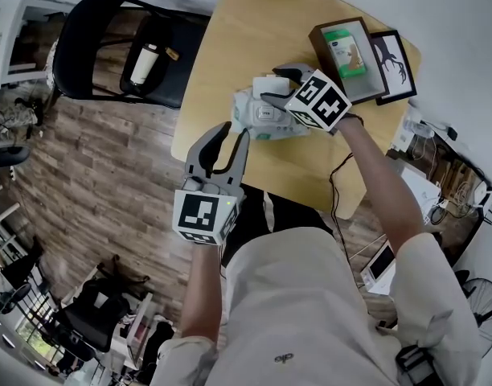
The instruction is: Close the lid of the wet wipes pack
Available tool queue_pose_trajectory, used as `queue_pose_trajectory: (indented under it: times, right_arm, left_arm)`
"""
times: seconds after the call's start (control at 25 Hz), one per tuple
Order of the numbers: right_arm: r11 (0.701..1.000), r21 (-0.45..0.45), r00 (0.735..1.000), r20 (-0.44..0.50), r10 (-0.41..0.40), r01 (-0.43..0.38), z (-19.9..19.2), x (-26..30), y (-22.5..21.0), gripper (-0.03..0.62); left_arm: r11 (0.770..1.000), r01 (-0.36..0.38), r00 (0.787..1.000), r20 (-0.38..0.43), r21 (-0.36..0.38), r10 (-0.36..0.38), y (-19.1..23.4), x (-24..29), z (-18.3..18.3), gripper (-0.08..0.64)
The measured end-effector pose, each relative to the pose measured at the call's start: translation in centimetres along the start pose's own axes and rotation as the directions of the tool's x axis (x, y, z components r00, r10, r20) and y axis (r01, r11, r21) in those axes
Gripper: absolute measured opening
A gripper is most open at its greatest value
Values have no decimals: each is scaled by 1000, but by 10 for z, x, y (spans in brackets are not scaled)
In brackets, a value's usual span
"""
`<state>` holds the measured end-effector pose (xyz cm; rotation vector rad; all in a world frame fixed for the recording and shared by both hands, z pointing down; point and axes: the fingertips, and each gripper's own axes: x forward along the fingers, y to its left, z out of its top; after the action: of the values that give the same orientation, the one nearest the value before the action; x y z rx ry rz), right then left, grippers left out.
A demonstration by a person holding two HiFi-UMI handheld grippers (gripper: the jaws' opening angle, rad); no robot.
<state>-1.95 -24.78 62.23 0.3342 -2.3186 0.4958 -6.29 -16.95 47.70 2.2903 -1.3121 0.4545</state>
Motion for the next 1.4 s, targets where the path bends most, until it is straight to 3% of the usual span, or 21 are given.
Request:
queue_pose_trajectory:
  times: [0.64,1.4]
  right_arm:
    - [1000,-4,998,-65,6,-6,-15,15,-11,227]
    - [997,-32,996,-54,-74,72,-4,1,-14,114]
  left_arm:
    - [1000,-12,1000,10,-24,12,-1,-8,-4,95]
    - [999,-22,999,38,-23,23,-4,-21,-2,95]
